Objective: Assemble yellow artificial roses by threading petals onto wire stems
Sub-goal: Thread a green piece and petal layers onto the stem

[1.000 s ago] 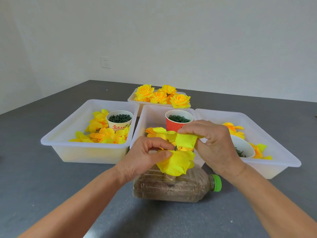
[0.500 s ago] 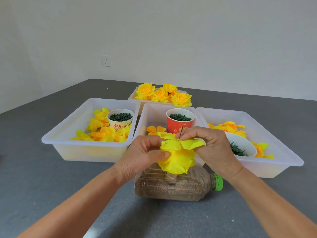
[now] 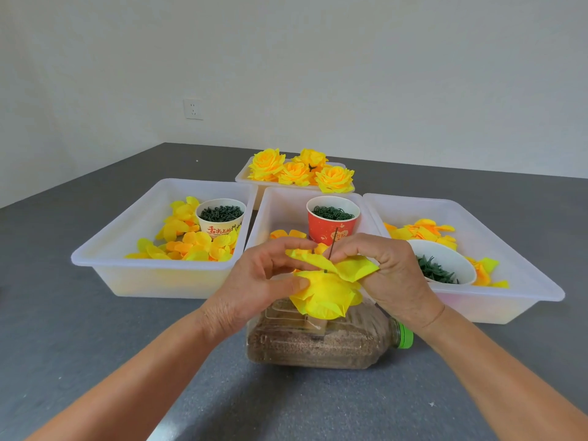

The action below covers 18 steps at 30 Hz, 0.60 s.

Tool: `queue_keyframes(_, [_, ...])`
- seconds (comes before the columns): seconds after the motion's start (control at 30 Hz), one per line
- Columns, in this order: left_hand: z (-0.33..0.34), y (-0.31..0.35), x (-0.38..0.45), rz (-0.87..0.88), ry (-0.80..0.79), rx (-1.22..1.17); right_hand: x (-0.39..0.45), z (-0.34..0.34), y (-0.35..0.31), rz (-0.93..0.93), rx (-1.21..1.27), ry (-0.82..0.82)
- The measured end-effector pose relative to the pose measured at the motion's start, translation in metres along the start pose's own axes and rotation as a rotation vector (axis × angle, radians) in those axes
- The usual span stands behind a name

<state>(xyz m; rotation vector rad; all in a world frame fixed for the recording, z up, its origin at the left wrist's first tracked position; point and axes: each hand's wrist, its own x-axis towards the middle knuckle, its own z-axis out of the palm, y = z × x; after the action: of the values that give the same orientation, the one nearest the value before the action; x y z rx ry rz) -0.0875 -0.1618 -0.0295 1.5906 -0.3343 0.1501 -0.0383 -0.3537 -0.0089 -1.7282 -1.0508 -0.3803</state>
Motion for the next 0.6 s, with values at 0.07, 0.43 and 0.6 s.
queue_keyframes(0.07, [0.0004,-0.0002,0.0003,-0.005,0.017,-0.006,0.0005,0.0002,0.0006,-0.028,-0.013,-0.007])
queue_keyframes(0.43, [0.0060,0.0028,0.0012,0.118,0.124,0.065,0.0002,0.0000,0.0013,-0.123,-0.112,0.002])
queue_keyframes(0.6, [0.0101,0.0071,0.0023,0.322,0.174,0.282,0.0020,-0.0017,0.0045,-0.168,-0.163,-0.003])
